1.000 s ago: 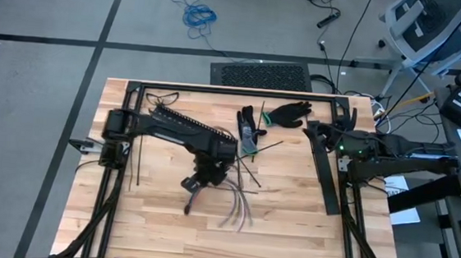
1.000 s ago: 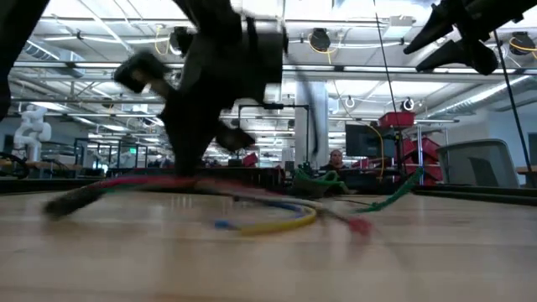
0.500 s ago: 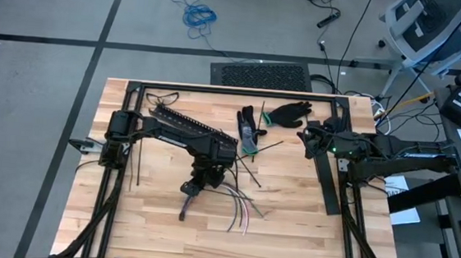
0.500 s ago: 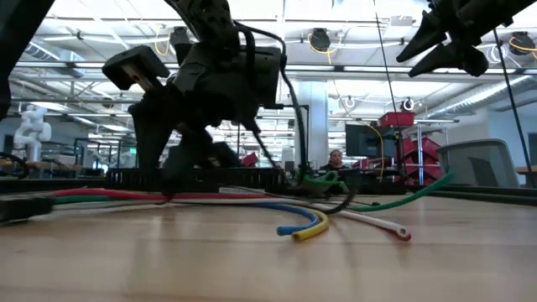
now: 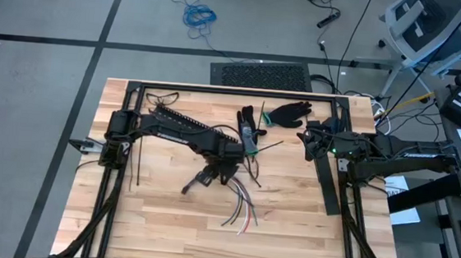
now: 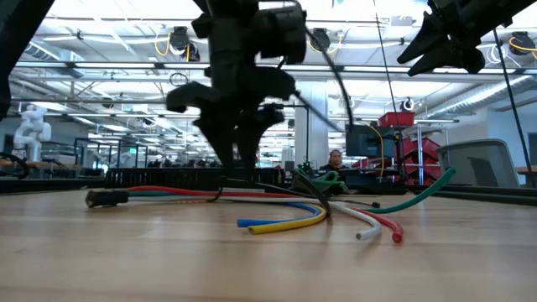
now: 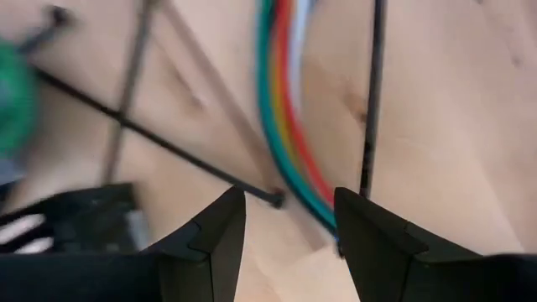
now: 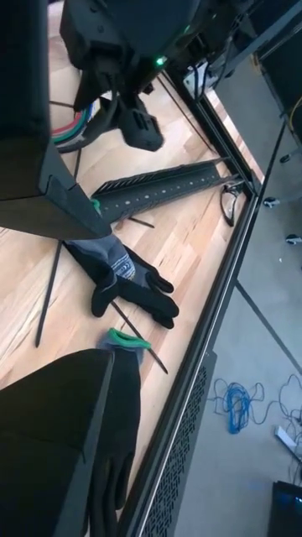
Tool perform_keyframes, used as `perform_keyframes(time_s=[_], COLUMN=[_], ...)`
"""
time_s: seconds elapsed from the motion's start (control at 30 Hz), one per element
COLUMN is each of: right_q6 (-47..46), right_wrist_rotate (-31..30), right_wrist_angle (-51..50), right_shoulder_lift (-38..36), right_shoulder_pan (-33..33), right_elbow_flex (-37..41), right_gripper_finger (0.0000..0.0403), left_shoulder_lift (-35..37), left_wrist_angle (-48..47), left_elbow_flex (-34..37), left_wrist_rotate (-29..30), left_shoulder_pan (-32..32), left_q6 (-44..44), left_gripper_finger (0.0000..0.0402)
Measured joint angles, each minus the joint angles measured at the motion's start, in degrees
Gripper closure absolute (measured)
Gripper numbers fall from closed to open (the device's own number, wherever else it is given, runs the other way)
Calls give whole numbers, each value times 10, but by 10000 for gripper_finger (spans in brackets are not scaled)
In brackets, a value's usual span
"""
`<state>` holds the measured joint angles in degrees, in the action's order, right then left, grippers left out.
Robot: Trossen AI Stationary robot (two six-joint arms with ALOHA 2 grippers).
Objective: Ziptie cables
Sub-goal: Wrap the cable wires with the black zip tie
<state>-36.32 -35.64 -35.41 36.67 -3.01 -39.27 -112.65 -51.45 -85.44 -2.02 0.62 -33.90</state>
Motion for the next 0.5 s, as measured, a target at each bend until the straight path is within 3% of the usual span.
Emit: perform_keyframes(time_s=[0.33, 0.5], right_q6=[11, 18], right_wrist_rotate=[0, 0], right_wrist_angle=[-1, -3], right_shoulder_lift=[0, 0], right_shoulder_pan=[0, 0], right_elbow_flex=[0, 0], right_gripper_finger=[188, 188], left_shoulder_lift=[0, 8], left_wrist_angle=[-9, -70], left_elbow_flex=[-24, -25], left_wrist_rotate=[6, 9], left_shoulder_pan=[-33, -44], left_q6=[-40, -39], left_gripper_finger=[246, 268])
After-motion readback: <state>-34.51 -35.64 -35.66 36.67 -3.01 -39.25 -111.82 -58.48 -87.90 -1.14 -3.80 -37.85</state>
